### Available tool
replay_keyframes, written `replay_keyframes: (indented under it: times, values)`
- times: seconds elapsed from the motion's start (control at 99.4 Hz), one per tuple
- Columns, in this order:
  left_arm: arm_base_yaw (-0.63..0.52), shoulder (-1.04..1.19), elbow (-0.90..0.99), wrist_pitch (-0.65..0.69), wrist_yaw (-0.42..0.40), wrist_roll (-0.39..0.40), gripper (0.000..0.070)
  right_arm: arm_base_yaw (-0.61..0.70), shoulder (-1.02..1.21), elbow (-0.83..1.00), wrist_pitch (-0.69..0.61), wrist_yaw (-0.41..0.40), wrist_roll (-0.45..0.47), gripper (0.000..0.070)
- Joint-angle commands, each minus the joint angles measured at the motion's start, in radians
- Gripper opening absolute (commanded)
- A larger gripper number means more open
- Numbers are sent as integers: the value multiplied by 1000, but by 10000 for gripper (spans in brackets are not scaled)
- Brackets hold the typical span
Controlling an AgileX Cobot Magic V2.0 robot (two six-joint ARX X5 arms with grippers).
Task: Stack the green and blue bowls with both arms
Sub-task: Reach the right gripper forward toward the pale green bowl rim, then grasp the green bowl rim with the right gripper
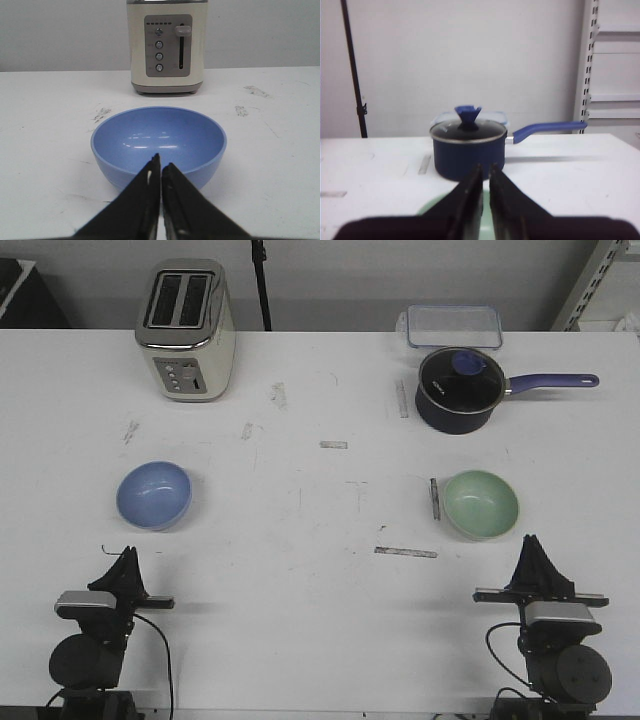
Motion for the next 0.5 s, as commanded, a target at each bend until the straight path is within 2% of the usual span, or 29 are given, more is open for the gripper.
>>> replay_keyframes:
  times: [0.0, 0.231, 0.342, 0.493]
  values:
    - [1, -2, -22, 11, -1, 13, 2, 1, 54, 47, -2, 2, 3, 13]
    - [1, -2, -22, 11, -1, 13, 2, 1, 322, 253, -144, -6, 3, 14]
    - [1, -2, -22, 11, -1, 13, 2, 1, 462, 350, -216, -37, 4, 14]
    - [1, -2, -22, 11, -1, 13, 2, 1, 647, 450, -253, -67, 12, 13]
